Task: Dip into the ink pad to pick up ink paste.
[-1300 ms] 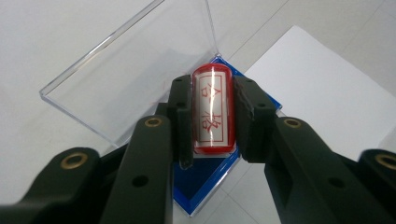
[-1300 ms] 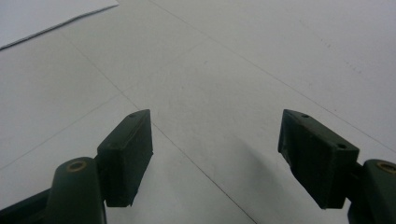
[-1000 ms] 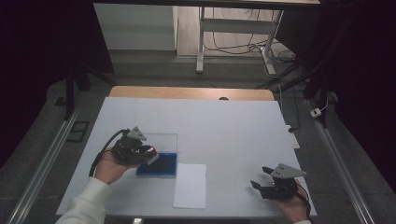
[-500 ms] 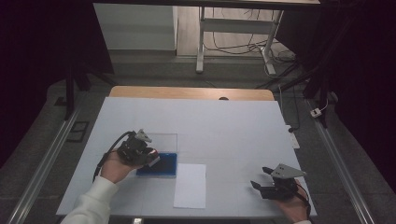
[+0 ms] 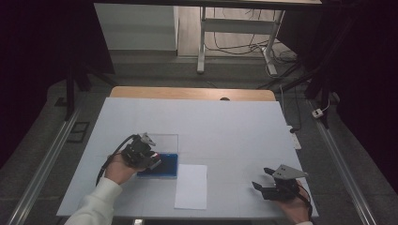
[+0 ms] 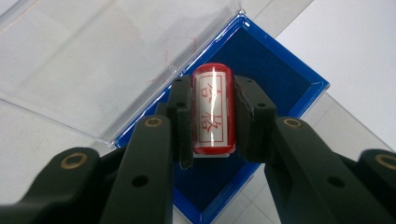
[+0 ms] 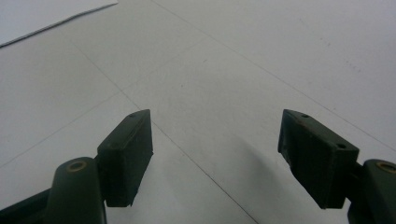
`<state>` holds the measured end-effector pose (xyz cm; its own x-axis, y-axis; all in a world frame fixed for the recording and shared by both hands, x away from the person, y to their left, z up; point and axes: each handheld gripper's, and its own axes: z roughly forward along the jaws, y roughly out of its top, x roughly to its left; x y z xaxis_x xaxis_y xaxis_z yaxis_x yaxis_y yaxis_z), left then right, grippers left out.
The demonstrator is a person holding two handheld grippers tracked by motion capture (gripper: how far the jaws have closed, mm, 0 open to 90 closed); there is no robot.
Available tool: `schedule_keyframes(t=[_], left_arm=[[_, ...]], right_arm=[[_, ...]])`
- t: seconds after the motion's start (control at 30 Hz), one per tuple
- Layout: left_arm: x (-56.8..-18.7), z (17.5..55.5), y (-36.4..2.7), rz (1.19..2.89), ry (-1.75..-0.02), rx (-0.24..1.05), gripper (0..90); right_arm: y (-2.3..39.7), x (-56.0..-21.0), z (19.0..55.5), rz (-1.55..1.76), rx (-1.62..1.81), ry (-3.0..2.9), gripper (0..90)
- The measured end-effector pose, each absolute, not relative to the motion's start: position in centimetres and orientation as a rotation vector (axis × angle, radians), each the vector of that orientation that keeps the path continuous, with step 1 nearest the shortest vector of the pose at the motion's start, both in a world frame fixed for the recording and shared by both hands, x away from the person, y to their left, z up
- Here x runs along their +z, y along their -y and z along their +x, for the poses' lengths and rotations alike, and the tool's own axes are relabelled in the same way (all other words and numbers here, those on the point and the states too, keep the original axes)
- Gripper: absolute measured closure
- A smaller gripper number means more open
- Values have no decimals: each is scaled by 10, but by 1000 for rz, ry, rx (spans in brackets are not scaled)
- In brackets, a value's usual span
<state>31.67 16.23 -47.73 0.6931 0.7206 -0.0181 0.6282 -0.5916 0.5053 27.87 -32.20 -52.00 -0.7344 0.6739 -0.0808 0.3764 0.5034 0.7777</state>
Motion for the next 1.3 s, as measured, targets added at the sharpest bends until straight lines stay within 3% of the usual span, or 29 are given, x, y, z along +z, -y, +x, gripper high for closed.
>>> schedule_keyframes(t=[0.77, 1.3], left_arm=[[-478, 320, -158, 2478, -1059, 242, 705], [-482, 313, -147, 2506, -1065, 330, 709]], right_arm=[[321, -520, 278, 868, 1100, -2379, 258], [320, -520, 278, 863, 1095, -2384, 258]])
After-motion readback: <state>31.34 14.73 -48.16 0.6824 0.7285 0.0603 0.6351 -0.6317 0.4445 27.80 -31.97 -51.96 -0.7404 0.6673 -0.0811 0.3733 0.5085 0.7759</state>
